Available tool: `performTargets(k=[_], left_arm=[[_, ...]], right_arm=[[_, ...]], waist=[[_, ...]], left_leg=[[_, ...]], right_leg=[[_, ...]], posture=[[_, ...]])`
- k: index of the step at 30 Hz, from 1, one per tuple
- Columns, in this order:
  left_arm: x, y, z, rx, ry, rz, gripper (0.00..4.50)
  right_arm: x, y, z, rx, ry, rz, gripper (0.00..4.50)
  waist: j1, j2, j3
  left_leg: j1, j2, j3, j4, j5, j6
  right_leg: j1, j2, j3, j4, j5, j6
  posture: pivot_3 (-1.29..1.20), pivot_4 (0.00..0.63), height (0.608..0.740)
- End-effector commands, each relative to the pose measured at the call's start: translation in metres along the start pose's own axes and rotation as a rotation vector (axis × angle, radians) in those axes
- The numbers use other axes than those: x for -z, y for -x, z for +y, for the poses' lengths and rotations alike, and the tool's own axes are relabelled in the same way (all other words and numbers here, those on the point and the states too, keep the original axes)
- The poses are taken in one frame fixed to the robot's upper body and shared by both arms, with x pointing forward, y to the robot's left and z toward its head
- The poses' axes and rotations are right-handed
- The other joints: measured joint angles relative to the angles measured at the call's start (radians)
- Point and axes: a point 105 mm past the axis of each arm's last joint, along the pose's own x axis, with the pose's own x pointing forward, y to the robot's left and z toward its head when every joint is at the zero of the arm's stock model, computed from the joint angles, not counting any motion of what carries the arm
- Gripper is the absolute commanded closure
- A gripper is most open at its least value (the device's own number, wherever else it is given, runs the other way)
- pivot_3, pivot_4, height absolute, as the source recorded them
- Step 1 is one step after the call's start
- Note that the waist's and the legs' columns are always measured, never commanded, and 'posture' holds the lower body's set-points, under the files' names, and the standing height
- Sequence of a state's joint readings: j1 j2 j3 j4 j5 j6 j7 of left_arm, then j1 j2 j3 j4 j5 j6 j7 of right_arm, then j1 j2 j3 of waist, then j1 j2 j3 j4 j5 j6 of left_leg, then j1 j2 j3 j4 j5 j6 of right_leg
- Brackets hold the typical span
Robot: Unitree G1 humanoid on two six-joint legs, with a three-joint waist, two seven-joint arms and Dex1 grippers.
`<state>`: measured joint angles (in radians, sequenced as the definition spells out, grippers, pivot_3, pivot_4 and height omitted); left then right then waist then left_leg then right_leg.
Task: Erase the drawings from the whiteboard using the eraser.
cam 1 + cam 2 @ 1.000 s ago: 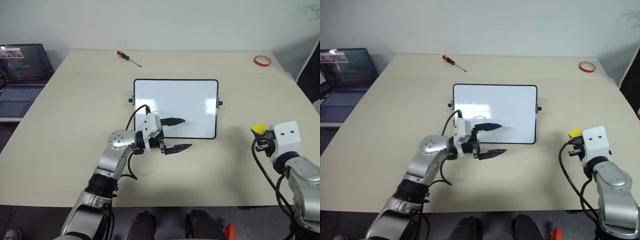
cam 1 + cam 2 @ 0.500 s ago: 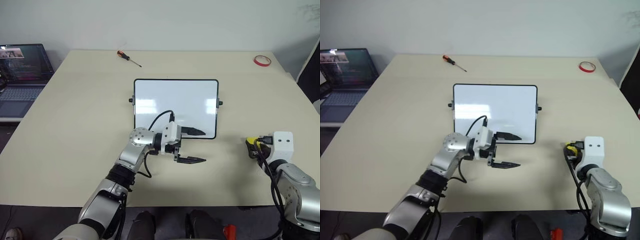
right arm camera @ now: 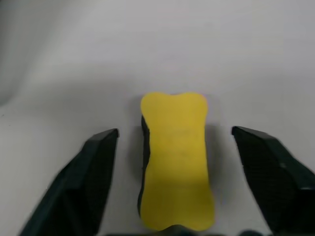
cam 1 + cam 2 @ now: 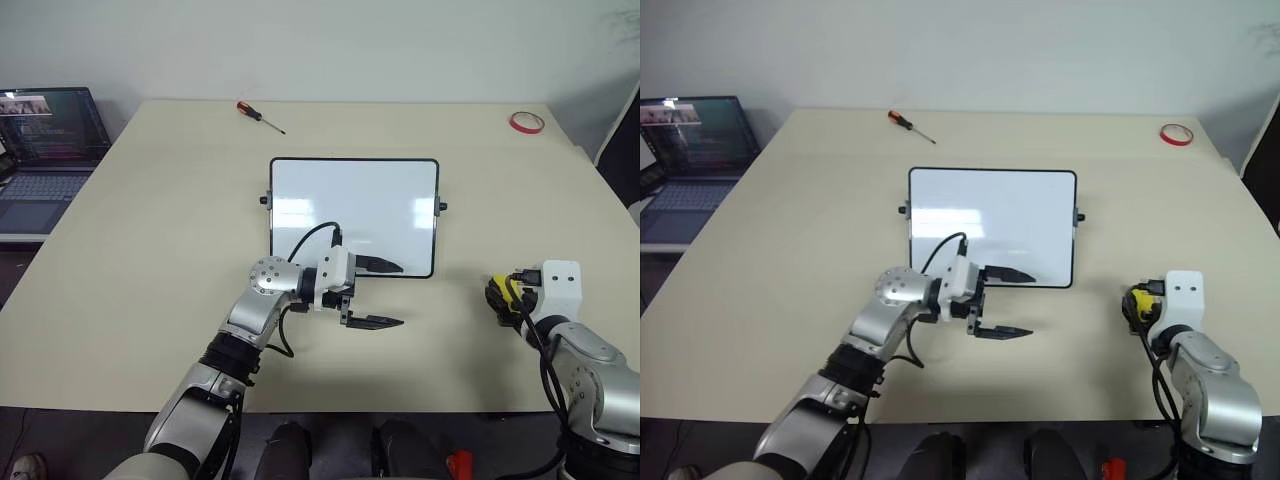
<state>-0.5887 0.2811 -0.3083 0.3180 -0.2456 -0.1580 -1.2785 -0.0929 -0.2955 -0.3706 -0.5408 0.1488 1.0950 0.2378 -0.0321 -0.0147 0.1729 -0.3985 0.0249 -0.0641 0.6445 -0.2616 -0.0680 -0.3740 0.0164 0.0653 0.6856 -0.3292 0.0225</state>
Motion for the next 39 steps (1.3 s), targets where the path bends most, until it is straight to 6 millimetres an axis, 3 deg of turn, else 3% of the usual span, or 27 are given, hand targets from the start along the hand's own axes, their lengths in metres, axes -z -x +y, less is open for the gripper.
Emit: performTargets(k=[1, 8, 11, 14, 16, 18, 27, 34, 39], left_arm=[[-0.011, 0.001, 0.002, -0.001, -0.041, -0.023, 0.00], [-0.026, 0.023, 0.015, -0.156, 0.010, -0.078, 0.00], [-0.035, 0.042, 0.032, -0.356, 0.063, -0.104, 0.00], [-0.039, 0.070, 0.034, -0.594, 0.112, -0.088, 0.00], [-0.040, 0.082, 0.035, -0.706, 0.135, -0.084, 0.00], [-0.041, 0.103, 0.037, -0.936, 0.153, -0.093, 0.00], [-0.032, 0.153, -0.002, -1.383, 0.129, 0.016, 0.00], [-0.026, 0.161, -0.036, -1.477, 0.160, 0.086, 0.00], [-0.028, 0.159, -0.041, -1.476, 0.156, 0.093, 0.00]], right_arm=[[-0.013, 0.001, -0.002, 0.003, 0.004, -0.053, 0.02], [-0.049, 0.017, 0.012, -0.031, -0.009, -0.190, 0.02], [-0.063, 0.028, 0.014, -0.018, -0.020, -0.270, 0.02], [-0.074, 0.043, 0.015, 0.032, -0.011, -0.386, 0.02], [-0.077, 0.048, 0.020, 0.040, 0.007, -0.430, 0.02], [-0.069, 0.051, 0.022, 0.051, 0.011, -0.453, 0.02], [-0.049, 0.062, 0.039, 0.047, 0.032, -0.553, 0.02], [-0.031, 0.067, 0.050, 0.010, 0.060, -0.536, 0.02], [-0.036, 0.060, 0.053, 0.002, 0.077, -0.555, 0.02]], waist=[[0.000, 0.000, 0.000], [-0.004, 0.000, 0.000], [-0.002, 0.000, 0.000], [-0.003, 0.001, 0.000], [-0.001, 0.001, 0.000], [0.000, 0.000, -0.001], [0.000, 0.000, -0.001], [0.000, -0.001, -0.001], [0.000, -0.001, -0.002]], left_leg=[[0.000, 0.000, 0.000, 0.000, 0.000, 0.000], [0.001, 0.001, 0.001, 0.001, 0.000, 0.000], [0.001, 0.002, 0.000, 0.001, 0.000, 0.000], [0.001, 0.003, -0.002, 0.001, 0.000, 0.000], [0.001, 0.004, -0.003, 0.001, 0.000, 0.000], [0.001, 0.003, -0.004, 0.001, 0.000, 0.000], [0.005, 0.003, -0.005, 0.001, 0.000, -0.001], [0.006, 0.003, -0.003, 0.001, 0.000, -0.001], [0.007, 0.003, 0.000, 0.001, 0.000, -0.001]], right_leg=[[0.000, 0.000, 0.000, 0.000, 0.000, 0.000], [-0.001, 0.000, 0.002, 0.004, 0.000, 0.000], [-0.001, 0.000, 0.001, 0.005, 0.000, 0.000], [-0.001, 0.000, 0.001, 0.004, 0.000, 0.000], [-0.001, -0.001, 0.002, 0.004, -0.001, 0.001], [-0.001, -0.002, 0.001, 0.004, -0.001, 0.001], [0.001, -0.004, 0.002, 0.007, -0.001, 0.001], [0.002, -0.004, 0.003, 0.007, -0.001, 0.001], [0.002, -0.003, 0.004, 0.008, -0.001, 0.001]], posture=[[0.00, 0.150, 0.740], [0.00, 0.150, 0.740], [0.00, 0.150, 0.740], [0.00, 0.150, 0.740], [0.00, 0.150, 0.740], [0.00, 0.150, 0.740], [0.00, 0.150, 0.740], [0.00, 0.150, 0.740], [0.00, 0.150, 0.740]])
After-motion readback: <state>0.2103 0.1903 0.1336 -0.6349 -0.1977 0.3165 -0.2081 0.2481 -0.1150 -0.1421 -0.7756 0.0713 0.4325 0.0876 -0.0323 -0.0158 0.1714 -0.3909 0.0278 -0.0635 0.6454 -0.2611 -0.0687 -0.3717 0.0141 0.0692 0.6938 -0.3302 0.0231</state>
